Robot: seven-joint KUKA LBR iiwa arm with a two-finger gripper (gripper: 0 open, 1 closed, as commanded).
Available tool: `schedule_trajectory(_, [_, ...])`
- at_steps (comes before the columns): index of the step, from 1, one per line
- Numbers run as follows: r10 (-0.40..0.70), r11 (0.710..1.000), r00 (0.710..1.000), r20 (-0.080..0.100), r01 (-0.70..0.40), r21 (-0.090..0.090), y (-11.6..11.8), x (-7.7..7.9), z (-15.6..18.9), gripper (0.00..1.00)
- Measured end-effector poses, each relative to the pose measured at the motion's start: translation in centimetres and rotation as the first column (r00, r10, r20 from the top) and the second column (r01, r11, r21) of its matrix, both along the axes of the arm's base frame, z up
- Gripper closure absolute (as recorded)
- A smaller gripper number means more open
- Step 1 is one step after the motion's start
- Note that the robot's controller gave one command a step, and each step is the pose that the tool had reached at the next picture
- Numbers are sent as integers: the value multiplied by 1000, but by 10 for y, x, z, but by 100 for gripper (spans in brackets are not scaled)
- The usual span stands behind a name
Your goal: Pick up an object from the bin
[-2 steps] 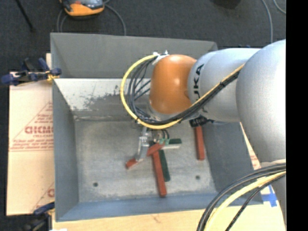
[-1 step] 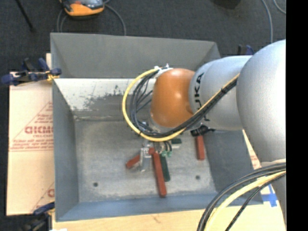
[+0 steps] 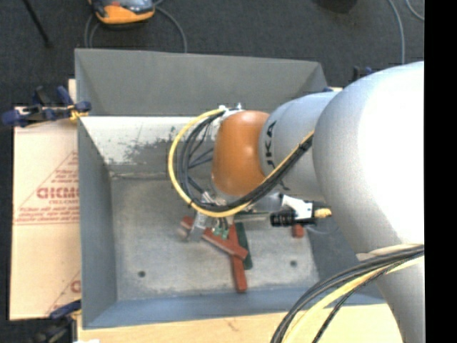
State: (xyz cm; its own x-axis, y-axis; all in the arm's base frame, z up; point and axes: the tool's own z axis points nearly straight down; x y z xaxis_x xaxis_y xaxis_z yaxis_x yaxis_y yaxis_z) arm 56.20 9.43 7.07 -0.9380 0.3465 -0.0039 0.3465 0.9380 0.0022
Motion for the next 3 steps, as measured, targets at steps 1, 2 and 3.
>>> schedule_trajectory(1, [-1,1000,1000,0,1,0,0,0,0,100])
schedule_trajectory(2, [0,1000,1000,-7,0,0,-2,-3,7,100])
schedule_trajectory(3, [-62,998,998,-1,62,-1,29,16,97,100])
